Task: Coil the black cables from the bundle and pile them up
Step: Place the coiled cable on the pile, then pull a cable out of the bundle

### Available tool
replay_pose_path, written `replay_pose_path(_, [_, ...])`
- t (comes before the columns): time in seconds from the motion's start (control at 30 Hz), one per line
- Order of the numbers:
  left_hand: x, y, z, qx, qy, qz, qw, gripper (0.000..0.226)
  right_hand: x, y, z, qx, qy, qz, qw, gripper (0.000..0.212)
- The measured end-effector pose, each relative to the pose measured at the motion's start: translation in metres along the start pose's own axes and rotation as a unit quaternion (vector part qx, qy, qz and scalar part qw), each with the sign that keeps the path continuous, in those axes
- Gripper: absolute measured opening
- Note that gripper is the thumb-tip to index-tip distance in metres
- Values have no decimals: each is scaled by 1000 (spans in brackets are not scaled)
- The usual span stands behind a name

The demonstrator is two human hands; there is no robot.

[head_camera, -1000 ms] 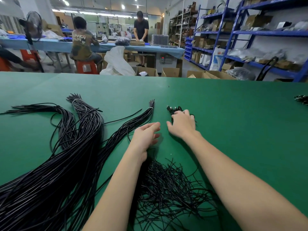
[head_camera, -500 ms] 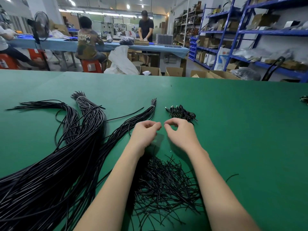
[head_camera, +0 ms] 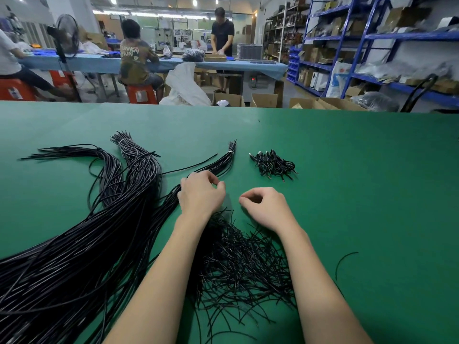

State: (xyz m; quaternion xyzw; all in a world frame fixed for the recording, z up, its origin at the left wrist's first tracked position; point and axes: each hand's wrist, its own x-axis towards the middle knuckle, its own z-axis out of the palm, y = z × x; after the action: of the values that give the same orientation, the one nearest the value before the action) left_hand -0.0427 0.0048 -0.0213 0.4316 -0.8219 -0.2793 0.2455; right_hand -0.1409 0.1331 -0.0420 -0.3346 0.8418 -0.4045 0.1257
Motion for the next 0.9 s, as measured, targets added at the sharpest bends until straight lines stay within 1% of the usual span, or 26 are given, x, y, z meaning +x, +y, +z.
replay_pose_path(0.07, [1,-3,0,25,-27,-17,999,16,0,-1,1,-9,-5,-3,1000,7])
replay_pose_path(0.13, [2,-4,3,10,-42,-14,999,17,0,-3,0,-10,-5,-5,1000,7])
replay_pose_path(0.3, [1,2,3,-46,-17,11,999,15,-1,-5,0,-13,-10,-7,1000,11])
replay_pose_path(0.37, [-1,4,1,-73,-14,23,997,12,-1,-8,3,-1,2,-11,1000,9])
replay_pose_path(0.43, [-2,6,-1,-130,-15,27,991,11,-2,-13,7,50,24,-17,998,7])
replay_pose_path(0.5, [-1,11,-5,-207,-11,22,978,10,-5,-24,12,127,30,-20,991,19])
replay_pose_path(0.57, [0,15,-7,-294,-18,12,956,10,-7,-36,15,192,16,-13,981,28])
replay_pose_path(0.63, [0,18,-10,-356,-36,3,934,12,-8,-43,15,237,15,10,971,28])
replay_pose_path(0.7, [-2,18,-12,-417,-66,2,907,16,-9,-44,12,291,16,35,956,28])
replay_pose_path(0.77, [-4,19,-12,-461,-88,7,883,17,-9,-45,9,374,18,43,926,30])
replay_pose_path(0.8, [-4,20,-13,-461,-85,17,883,18,-9,-45,8,421,32,44,905,29])
replay_pose_path(0.87, [-5,23,-14,-450,-54,48,890,22,-8,-44,3,498,81,49,862,21])
replay_pose_path(0.9, [-6,25,-16,-464,-45,59,883,26,-7,-44,0,527,105,54,841,18])
